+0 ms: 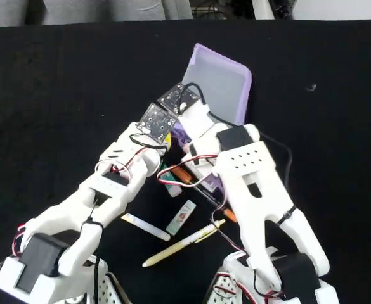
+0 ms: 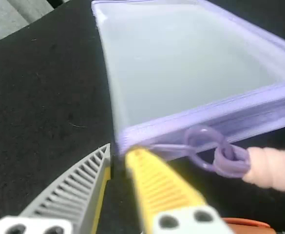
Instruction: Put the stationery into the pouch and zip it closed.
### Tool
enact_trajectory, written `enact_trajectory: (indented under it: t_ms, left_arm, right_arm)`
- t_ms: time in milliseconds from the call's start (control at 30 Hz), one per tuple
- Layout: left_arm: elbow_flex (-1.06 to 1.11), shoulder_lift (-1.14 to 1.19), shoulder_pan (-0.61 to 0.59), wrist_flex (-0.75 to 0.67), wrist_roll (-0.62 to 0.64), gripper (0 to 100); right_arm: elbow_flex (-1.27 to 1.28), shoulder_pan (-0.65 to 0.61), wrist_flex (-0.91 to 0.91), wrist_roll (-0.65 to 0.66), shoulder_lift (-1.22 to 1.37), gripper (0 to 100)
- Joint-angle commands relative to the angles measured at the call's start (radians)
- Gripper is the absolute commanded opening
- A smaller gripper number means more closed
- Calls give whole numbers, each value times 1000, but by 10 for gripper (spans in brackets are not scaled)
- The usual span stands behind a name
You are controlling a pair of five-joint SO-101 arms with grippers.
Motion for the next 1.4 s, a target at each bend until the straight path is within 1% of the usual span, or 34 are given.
enact_trajectory:
  t_ms: [0, 200, 467, 600, 767, 900, 1000, 1167, 1367]
  left_arm:
    - [-71, 5, 2, -18, -8, 26]
    - [-70, 8, -16, -17, -8, 28]
    - [-67, -3, -74, -17, 0, 28]
    - [-67, -3, -125, -20, 0, 28]
    - [-62, -3, -170, -20, 0, 28]
    - [-62, -3, -174, -17, 0, 28]
    - [-62, 3, -174, -17, 0, 28]
    - [-61, 6, -160, -17, 0, 28]
    - [-68, 9, -96, -17, 2, 30]
  right_arm:
    - [-31, 57, 34, 21, -61, 11]
    - [-31, 129, 40, 23, -61, 11]
    - [-36, 209, 66, 31, -61, 11]
    - [-48, 282, 126, 91, -61, 11]
    - [-101, 397, 176, 100, -61, 11]
    - [-136, 474, 215, 101, -61, 11]
    - [-160, 528, 249, 143, -61, 11]
    - [-165, 520, 259, 147, -61, 11]
    - [-168, 516, 258, 149, -61, 11]
